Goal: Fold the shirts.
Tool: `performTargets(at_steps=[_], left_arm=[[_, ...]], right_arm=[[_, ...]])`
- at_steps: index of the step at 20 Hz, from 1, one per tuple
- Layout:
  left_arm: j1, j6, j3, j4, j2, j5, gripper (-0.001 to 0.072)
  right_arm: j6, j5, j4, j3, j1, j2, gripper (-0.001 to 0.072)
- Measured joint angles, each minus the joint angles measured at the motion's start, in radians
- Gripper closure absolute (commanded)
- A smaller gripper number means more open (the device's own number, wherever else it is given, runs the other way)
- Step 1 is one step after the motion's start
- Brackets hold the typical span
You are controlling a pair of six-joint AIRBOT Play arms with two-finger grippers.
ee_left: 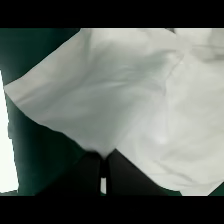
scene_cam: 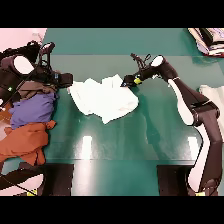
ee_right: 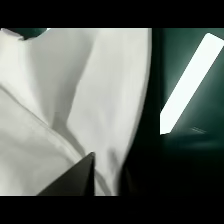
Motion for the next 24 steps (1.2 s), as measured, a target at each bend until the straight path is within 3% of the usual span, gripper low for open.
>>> performTargets(at_steps=[7, 18, 24], left_arm=[[0.000, -0.002, 0.057, 0.057, 0.077, 0.000, 0.0683], [0.000, -0.001, 0.467, 0.135, 0.382, -0.013, 0.0683], [0.000, 0.000, 0.612, 0.025, 0.412, -0.052, 0.0683]], right_arm=[[-0.024, -0.054, 0.044, 0.019, -0.051, 0.124, 0.0701], [-0.050, 0.014, -0.009, 0.043, -0.306, 0.708, 0.0700], [-0.050, -0.031, -0.056, -0.002, -0.395, 0.959, 0.0701]])
